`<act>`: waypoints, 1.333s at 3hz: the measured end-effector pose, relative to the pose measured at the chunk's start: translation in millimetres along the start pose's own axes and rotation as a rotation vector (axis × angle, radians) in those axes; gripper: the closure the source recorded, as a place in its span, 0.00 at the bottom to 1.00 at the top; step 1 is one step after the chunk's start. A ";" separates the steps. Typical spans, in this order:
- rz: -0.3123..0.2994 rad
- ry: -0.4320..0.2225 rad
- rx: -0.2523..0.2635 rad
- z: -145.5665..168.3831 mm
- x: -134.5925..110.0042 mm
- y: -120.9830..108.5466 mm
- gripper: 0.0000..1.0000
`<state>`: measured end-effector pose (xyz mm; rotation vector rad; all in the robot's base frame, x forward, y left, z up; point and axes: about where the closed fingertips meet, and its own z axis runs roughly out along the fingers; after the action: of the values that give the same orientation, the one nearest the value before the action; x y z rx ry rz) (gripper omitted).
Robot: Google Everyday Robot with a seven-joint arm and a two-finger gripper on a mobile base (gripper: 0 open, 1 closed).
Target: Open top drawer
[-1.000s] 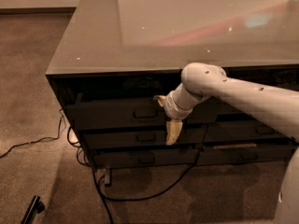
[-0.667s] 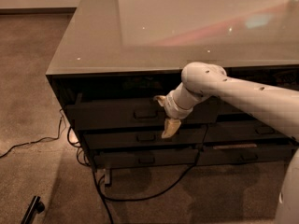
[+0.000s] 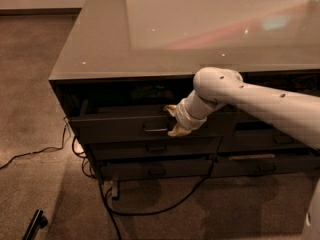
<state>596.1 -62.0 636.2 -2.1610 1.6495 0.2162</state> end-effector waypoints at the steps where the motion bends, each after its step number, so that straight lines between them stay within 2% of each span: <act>1: 0.000 0.000 0.000 -5.9 -2.4 -1.5 0.96; 2: 0.000 0.000 0.000 -10.4 -4.2 -2.6 0.00; 3: 0.000 0.000 0.000 -10.4 -4.2 -2.6 0.00; 4: -0.001 0.097 -0.007 -5.9 -3.2 4.0 0.00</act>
Offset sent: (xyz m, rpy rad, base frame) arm 0.0000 0.0000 0.0054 0.0000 0.0000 0.0000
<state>590.7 -62.4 641.8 -2.2093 1.7025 0.1190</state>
